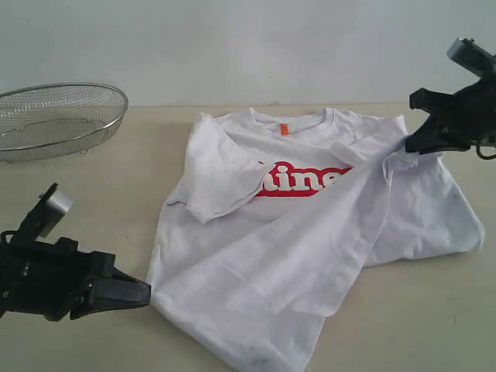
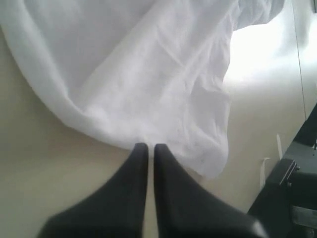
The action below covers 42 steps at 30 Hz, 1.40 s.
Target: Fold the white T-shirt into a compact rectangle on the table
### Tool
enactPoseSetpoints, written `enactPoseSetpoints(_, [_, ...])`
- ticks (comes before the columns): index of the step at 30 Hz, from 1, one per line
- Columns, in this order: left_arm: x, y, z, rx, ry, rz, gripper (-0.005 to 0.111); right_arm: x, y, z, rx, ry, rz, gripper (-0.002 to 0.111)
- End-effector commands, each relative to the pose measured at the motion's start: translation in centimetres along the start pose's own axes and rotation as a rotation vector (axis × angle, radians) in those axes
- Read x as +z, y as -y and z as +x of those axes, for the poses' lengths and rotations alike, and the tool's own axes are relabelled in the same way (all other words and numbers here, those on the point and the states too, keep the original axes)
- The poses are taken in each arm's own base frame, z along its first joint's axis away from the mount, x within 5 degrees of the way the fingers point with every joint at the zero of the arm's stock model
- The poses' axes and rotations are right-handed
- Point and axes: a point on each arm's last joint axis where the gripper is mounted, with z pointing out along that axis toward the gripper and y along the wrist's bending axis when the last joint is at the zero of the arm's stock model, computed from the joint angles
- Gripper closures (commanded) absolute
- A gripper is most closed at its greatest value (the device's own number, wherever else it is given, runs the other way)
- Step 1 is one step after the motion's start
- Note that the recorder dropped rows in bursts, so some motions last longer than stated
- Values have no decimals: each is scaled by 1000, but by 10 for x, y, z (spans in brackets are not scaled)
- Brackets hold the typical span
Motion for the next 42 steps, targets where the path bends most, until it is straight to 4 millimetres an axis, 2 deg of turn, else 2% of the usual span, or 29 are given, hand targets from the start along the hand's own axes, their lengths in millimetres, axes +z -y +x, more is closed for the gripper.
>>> enactPoseSetpoints(1, [-1, 2, -9, 28, 31, -11, 102, 9, 6, -23, 8, 46, 4, 108])
enactPoseSetpoints(10, [-2, 5, -23, 45, 63, -11, 102, 25, 16, -52, 24, 92, -3, 108])
enactPoseSetpoints(18, [-2, 5, -23, 50, 60, -11, 102, 50, 35, -57, 58, 112, 22, 108])
enactPoseSetpoints(22, [-2, 5, -23, 50, 60, -11, 102, 58, 42, -56, -2, 111, 40, 104])
enactPoseSetpoints(24, [-2, 5, -23, 52, 58, -12, 102, 58, 42, -57, -5, 116, 42, 91])
enactPoseSetpoints(25, [-2, 5, -23, 54, 56, -12, 102, 57, 41, -57, -4, 118, 41, 81])
enactPoseSetpoints(29, [-2, 5, -22, 59, 51, -13, 102, 47, 35, -62, 3, 146, 41, 27])
enactPoseSetpoints(30, [-2, 5, -22, 59, 51, -13, 102, 44, 32, -63, 13, 145, 33, 18])
enactPoseSetpoints(32, [-2, 5, -22, 59, 51, -13, 102, 38, 27, -63, 20, 136, 22, 12])
enactPoseSetpoints(34, [-2, 5, -22, 61, 49, -14, 102, 30, 22, -63, -8, 118, 28, 14])
enactPoseSetpoints(36, [-2, 5, -21, 67, 41, -5, 102, 19, 22, -62, -60, 89, 102, 23])
enactPoseSetpoints(37, [-2, 6, -20, 51, 30, 5, 102, 12, 24, -61, -76, 70, 168, 36])
enactPoseSetpoints(38, [-2, 7, -20, 46, 22, 10, 102, 10, 25, -60, -69, 56, 188, 43])
enactPoseSetpoints(39, [-2, 7, -18, 20, 8, 13, 102, 7, 27, -57, -84, 14, 231, 68])
enactPoseSetpoints(40, [-2, 7, -17, 6, 2, 13, 102, 6, 27, -55, -93, -7, 236, 80])
enactPoseSetpoints(41, [-2, 7, -16, -6, 0, 13, 102, 6, 29, -52, -112, -43, 251, 108])
enactPoseSetpoints(42, [-2, 5, -16, -21, 4, 2, 102, 7, 30, -51, -117, -52, 257, 107])
